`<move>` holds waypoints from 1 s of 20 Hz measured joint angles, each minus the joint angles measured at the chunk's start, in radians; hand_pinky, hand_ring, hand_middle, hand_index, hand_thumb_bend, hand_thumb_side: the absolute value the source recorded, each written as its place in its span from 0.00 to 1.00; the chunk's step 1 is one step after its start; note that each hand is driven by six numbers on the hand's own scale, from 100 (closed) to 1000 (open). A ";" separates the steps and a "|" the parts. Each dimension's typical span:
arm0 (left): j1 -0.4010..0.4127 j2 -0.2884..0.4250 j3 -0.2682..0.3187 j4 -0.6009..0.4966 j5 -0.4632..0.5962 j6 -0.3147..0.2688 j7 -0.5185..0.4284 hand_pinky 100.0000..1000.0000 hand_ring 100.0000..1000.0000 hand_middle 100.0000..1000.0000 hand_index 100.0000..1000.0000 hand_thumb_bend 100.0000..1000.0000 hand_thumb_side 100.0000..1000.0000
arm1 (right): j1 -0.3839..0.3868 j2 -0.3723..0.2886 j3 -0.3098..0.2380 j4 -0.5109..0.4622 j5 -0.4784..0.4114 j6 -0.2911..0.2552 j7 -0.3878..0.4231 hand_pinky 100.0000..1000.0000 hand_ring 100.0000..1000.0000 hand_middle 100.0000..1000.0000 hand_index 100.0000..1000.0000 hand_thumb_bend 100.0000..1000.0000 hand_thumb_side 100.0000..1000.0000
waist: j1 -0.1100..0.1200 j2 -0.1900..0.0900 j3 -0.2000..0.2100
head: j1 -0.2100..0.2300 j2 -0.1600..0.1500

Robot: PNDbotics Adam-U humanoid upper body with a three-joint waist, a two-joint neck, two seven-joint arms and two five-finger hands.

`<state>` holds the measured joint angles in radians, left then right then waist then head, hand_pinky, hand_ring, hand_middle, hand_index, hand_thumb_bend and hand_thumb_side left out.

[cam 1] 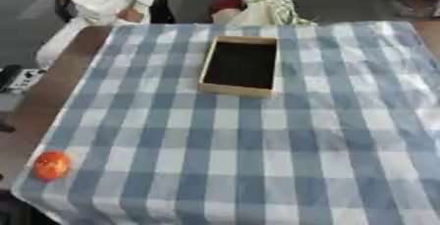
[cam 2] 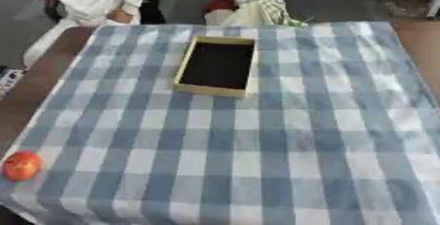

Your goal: Pick up objects on the table and place them in the box.

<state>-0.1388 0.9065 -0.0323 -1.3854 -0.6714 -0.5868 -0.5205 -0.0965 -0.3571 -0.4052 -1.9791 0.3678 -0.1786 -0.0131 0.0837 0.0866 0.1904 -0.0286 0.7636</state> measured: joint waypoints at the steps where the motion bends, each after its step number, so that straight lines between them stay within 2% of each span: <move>1: 0.002 0.000 -0.006 0.002 -0.013 -0.005 0.005 0.79 0.88 0.83 0.95 0.43 0.54 | 0.000 0.000 0.000 0.000 0.000 0.000 0.000 0.67 0.67 0.71 0.69 0.00 0.73 | 0.000 0.000 -0.001 | 0.000 0.000; 2: 0.005 0.000 -0.012 0.003 -0.027 -0.011 0.011 0.79 0.88 0.83 0.95 0.44 0.53 | 0.000 0.000 0.000 0.000 0.000 0.000 0.000 0.67 0.67 0.71 0.69 0.00 0.73 | 0.000 0.000 -0.001 | 0.000 0.000; 5: 0.010 0.000 -0.026 0.005 -0.065 -0.032 0.032 0.76 0.87 0.81 0.94 0.43 0.41 | 0.000 0.000 0.000 0.000 0.000 0.001 0.001 0.67 0.67 0.71 0.69 0.00 0.73 | -0.002 0.001 -0.001 | 0.001 0.000; 8: 0.015 0.000 -0.037 0.010 -0.091 -0.053 0.053 0.75 0.87 0.81 0.94 0.44 0.36 | -0.001 0.000 0.000 0.000 -0.001 0.001 0.001 0.67 0.67 0.71 0.69 0.00 0.73 | -0.002 0.002 -0.005 | 0.003 0.000; 12: 0.015 0.000 -0.046 0.013 -0.122 -0.070 0.070 0.74 0.87 0.82 0.94 0.42 0.36 | -0.001 0.000 0.000 0.000 -0.002 0.001 0.002 0.67 0.66 0.71 0.69 0.00 0.73 | -0.002 0.004 -0.006 | 0.007 0.000; 20: -0.005 -0.008 -0.056 0.038 -0.158 -0.089 0.089 0.70 0.86 0.81 0.93 0.31 0.32 | -0.001 0.002 0.000 0.000 -0.007 0.002 0.005 0.67 0.66 0.71 0.69 0.00 0.73 | -0.005 0.007 -0.013 | 0.012 0.000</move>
<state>-0.1437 0.8984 -0.0887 -1.3471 -0.8297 -0.6761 -0.4312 -0.0972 -0.3554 -0.4047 -1.9791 0.3606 -0.1765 -0.0078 0.0789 0.0934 0.1777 -0.0170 0.7636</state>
